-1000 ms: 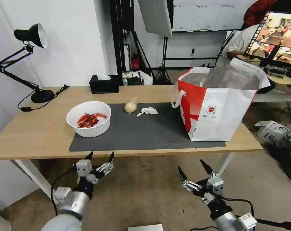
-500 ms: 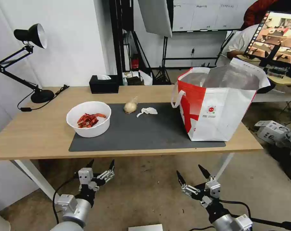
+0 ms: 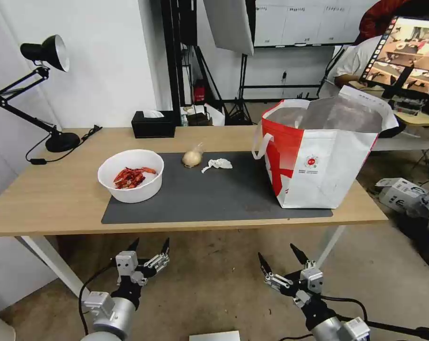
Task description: Pick up the trash from the table and place it into the takeout bag.
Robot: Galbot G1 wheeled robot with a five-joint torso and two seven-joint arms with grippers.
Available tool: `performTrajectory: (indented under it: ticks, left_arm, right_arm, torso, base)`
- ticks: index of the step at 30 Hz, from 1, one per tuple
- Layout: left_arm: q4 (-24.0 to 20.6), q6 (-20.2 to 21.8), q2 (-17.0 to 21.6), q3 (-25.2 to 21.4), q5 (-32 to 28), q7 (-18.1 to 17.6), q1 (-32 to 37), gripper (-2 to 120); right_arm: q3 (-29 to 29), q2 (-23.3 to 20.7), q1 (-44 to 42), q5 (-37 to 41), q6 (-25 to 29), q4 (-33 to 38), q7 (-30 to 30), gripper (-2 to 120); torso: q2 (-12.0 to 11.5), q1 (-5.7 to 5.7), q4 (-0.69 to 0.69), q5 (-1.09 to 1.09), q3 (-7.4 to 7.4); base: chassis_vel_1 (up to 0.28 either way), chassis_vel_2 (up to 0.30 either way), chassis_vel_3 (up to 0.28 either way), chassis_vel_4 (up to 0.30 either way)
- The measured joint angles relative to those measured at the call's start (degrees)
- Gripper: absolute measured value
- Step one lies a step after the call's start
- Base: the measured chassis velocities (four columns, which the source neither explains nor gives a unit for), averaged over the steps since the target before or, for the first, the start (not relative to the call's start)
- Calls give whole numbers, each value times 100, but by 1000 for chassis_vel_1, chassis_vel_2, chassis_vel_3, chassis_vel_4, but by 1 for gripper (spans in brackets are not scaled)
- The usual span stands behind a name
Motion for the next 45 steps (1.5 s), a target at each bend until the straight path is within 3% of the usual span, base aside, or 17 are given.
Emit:
performTrajectory:
  ticks: [5, 14, 17, 23, 27, 28, 30, 32, 34, 36, 37, 39, 45]
  left_arm:
    - [4, -2, 46, -11, -26, 1, -44, 100]
    - [28, -18, 51, -14, -57, -1, -99, 100]
    - [52, -26, 41, -1, -61, -2, -94, 100]
    - [29, -28, 54, -35, -105, -6, -82, 100]
    - [-4, -23, 76, -82, -166, -6, -85, 100]
    - [-10, -19, 81, -97, -181, -5, -84, 100]
    - [-10, -19, 82, -100, -182, -4, -83, 100]
    - [-11, -13, 79, -129, -192, -2, -81, 100]
    - [-12, -13, 74, -133, -198, -1, -79, 100]
    - [2, -12, 65, -149, -211, 1, -80, 100]
    - [2, -12, 65, -149, -211, 1, -80, 100]
    - [23, -12, 62, -159, -224, 2, -81, 100]
    - [55, -22, 65, -178, -265, 13, -83, 100]
  right_arm:
    - [-110, -130, 215, 113, -155, 46, 32, 100]
    - [-625, -930, 1490, 874, -870, 53, 306, 100]
    - [-1106, -1447, 2573, 1311, -1015, -355, 390, 100]
    - [-1997, -1660, 4077, 1775, -1113, -1078, 658, 100]
    - [-2663, -1590, 5098, 2073, -1228, -1536, 903, 100]
    - [-3066, -1494, 5635, 2182, -1296, -1870, 1021, 100]
    - [-3172, -1455, 5770, 2198, -1318, -1967, 1059, 100]
    - [-3739, -1145, 6581, 2242, -1533, -2473, 1532, 100]
    - [-3868, -1014, 6787, 2266, -1624, -2603, 1777, 100]
    - [-4245, -518, 7528, 2391, -2049, -3166, 2602, 100]
    - [-4245, -518, 7528, 2391, -2049, -3166, 2602, 100]
    - [-4429, -130, 8006, 2371, -2464, -3689, 3182, 100]
    - [-4543, 453, 8545, 2450, -2979, -4572, 3791, 100]
  torso:
    - [0, 0, -1, 0, 0]
    - [0, 1, 0, 0, 1]
    - [0, 1, 1, 0, 1]
    - [-1, 1, 0, -1, 2]
    - [-1, 2, 1, -1, 2]
    - [-1, 1, 1, -1, 1]
    - [-1, 1, 0, 0, 1]
    - [-1, 2, -1, -2, 1]
    - [-1, 2, 0, -2, 1]
    - [-1, 2, 4, -3, 2]
    - [-1, 2, 4, -3, 2]
    - [-1, 1, 2, -2, 1]
    - [-1, 1, 1, -1, 1]
  base:
    - [0, 0, 0, 0]
    - [0, 0, 0, 0]
    - [0, 0, 0, 0]
    - [0, 0, 0, 0]
    - [0, 0, 0, 0]
    - [0, 0, 0, 0]
    - [0, 0, 0, 0]
    - [0, 0, 0, 0]
    - [0, 0, 0, 0]
    - [0, 0, 0, 0]
    - [0, 0, 0, 0]
    - [0, 0, 0, 0]
    - [0, 0, 0, 0]
